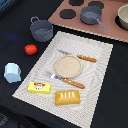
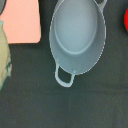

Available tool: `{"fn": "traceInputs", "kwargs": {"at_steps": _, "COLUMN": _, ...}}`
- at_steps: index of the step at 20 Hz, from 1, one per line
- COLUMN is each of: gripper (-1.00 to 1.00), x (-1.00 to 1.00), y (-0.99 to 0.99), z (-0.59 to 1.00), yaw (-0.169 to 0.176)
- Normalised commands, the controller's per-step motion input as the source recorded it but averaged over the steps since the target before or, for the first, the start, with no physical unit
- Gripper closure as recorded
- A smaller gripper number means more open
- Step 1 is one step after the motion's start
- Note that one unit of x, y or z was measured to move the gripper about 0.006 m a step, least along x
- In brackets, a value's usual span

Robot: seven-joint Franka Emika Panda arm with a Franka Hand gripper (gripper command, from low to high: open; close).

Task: Interact with the objects in diverse but meaningful ways.

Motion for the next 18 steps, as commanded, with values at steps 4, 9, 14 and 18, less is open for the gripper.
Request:
{"fn": "traceInputs", "kwargs": {"at_steps": 4, "gripper": -1.0, "x": 0.35, "y": -0.57, "z": -0.04, "yaw": 0.023}}
{"fn": "traceInputs", "kwargs": {"at_steps": 9, "gripper": -1.0, "x": 0.29, "y": -0.62, "z": -0.1, "yaw": 0.037}}
{"fn": "traceInputs", "kwargs": {"at_steps": 14, "gripper": -1.0, "x": 0.2, "y": -0.64, "z": -0.12, "yaw": 0.034}}
{"fn": "traceInputs", "kwargs": {"at_steps": 18, "gripper": -1.0, "x": 0.1, "y": -0.62, "z": -0.15, "yaw": 0.031}}
